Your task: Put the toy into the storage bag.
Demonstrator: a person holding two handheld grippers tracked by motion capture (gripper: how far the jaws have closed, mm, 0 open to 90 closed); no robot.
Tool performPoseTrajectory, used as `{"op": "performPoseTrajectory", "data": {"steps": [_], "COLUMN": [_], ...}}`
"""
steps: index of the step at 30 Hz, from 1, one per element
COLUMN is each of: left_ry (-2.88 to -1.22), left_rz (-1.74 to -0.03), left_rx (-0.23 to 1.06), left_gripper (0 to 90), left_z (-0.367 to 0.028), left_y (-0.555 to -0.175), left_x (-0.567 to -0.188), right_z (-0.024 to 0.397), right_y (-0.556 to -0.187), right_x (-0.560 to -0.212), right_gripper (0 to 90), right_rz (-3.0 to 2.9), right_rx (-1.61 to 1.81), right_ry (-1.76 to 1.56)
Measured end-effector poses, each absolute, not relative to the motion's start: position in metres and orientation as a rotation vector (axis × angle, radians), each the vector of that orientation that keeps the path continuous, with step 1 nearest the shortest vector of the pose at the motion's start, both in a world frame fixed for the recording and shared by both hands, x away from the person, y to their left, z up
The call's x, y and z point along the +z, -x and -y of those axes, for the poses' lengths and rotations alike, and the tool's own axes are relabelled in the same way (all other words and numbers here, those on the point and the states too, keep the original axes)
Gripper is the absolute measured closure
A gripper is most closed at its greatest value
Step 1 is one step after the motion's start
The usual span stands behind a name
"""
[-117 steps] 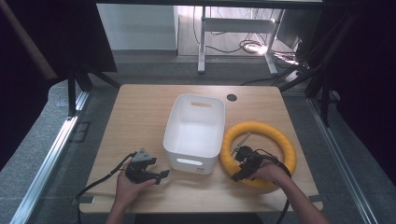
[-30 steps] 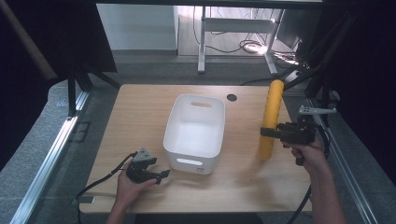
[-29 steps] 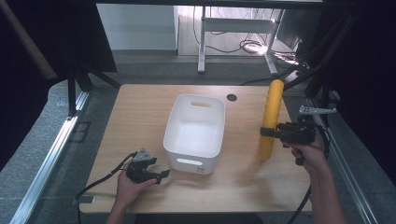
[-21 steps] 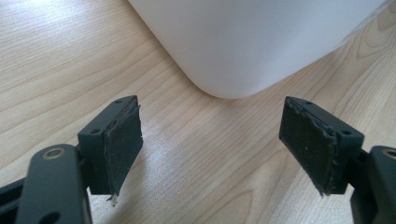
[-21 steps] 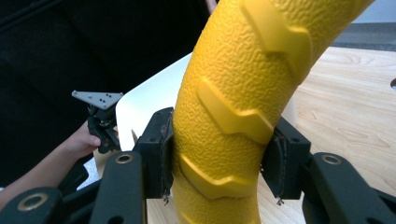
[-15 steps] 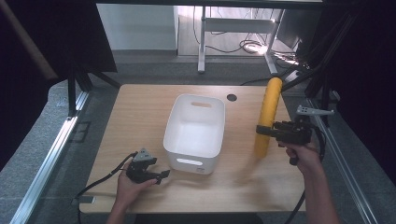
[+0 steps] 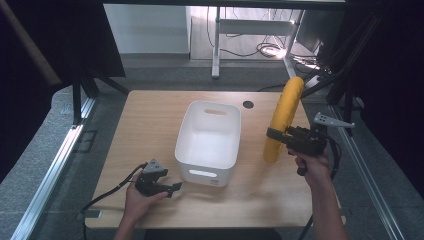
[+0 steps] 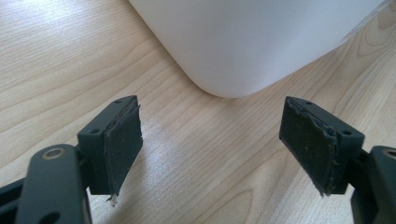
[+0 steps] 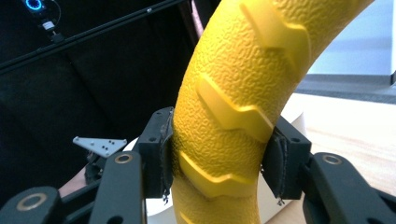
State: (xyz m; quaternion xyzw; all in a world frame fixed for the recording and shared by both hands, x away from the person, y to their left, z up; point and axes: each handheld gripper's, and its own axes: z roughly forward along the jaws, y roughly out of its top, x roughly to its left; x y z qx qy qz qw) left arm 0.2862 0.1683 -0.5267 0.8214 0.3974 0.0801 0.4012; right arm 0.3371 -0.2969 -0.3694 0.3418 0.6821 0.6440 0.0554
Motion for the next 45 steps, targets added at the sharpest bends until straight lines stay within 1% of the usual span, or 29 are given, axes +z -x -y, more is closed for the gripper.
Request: {"op": "performPoseTrajectory", "data": {"steps": [8, 17, 34, 45], "left_ry": [-2.082, -2.081, -2.084, -2.086], "left_rz": [-1.001, -1.003, -0.999, -1.002], "left_rx": [0.2, 0.201, 0.195, 0.192], "left_gripper": [21.4, 21.4, 21.3, 21.3], "left_z": [-0.168, -0.169, -0.168, -0.168], "left_y": [-0.287, -0.286, -0.287, -0.287], "left_x": [-0.527, -0.526, -0.527, -0.528], "right_z": [0.285, 0.258, 0.2, 0.193], "right_y": [-0.333, -0.323, -0.308, -0.301], "right_x": [-0.368, -0.369, -0.369, -0.362], "right_gripper": [50.3, 50.3, 50.2, 50.1], "right_rz": [-1.941, -1.772, -1.625, -1.563], "right_rx": [2.014, 1.975, 1.78, 1.744], "right_ry": [-1.048, -1.033, -0.968, -0.927]}}
